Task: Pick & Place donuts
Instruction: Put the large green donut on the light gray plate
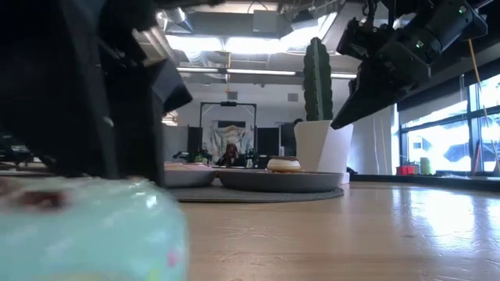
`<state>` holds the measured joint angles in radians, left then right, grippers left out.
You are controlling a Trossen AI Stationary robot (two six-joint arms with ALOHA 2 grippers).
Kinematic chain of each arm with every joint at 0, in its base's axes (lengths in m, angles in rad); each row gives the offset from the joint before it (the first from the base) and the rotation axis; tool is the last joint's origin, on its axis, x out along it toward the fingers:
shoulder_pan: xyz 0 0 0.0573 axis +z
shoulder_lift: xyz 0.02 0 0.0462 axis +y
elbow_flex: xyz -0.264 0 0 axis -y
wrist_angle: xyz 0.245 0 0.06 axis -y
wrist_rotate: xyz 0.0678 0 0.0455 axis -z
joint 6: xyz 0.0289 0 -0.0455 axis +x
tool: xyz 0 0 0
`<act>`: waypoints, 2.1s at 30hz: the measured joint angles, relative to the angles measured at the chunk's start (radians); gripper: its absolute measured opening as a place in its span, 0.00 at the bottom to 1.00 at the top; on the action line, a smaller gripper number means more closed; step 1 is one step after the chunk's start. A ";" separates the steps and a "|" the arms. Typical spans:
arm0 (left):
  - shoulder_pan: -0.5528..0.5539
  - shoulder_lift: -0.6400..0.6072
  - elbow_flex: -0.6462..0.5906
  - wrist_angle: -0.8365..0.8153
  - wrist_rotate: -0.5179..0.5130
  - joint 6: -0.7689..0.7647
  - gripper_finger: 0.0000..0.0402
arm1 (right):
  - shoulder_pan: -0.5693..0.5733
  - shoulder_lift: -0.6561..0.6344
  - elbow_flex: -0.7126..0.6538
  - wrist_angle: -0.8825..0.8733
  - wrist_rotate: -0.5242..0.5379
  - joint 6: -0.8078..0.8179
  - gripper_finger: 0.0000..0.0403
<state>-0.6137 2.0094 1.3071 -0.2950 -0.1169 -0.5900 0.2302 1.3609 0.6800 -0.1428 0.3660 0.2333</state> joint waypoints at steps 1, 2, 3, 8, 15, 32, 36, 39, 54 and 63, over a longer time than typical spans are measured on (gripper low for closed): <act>-0.005 -0.002 0.000 0.004 0.004 0.000 0.43 | 0.000 0.000 0.000 0.002 0.000 0.000 0.33; -0.010 -0.005 0.000 0.004 0.005 0.000 0.43 | 0.000 0.000 0.000 0.005 0.000 0.000 0.33; -0.015 -0.007 0.000 0.002 0.013 0.000 0.43 | 0.000 0.000 0.000 0.006 0.000 0.000 0.33; -0.026 -0.009 0.000 0.003 0.035 0.000 0.43 | 0.000 0.000 0.000 0.005 0.000 0.001 0.33; -0.025 -0.023 -0.001 -0.009 0.043 -0.017 0.43 | 0.000 0.000 0.000 0.006 0.000 0.001 0.33; -0.049 -0.019 -0.001 -0.014 0.013 -0.028 0.43 | 0.000 0.000 0.000 0.012 -0.001 0.001 0.33; -0.049 -0.011 -0.001 -0.015 0.004 -0.042 0.43 | 0.000 0.000 0.000 0.012 -0.001 0.001 0.33; -0.049 -0.009 -0.001 -0.016 0.004 -0.063 0.43 | 0.000 0.000 0.000 0.012 -0.001 0.001 0.33; -0.066 -0.009 -0.009 0.026 0.003 -0.063 0.40 | 0.000 0.000 0.000 0.011 -0.001 0.001 0.33; -0.064 -0.009 -0.038 0.023 0.020 -0.006 0.24 | 0.000 0.000 0.000 0.011 -0.001 0.001 0.33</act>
<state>-0.6780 2.0006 1.2691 -0.2722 -0.0973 -0.5957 0.2302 1.3609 0.6800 -0.1314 0.3649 0.2340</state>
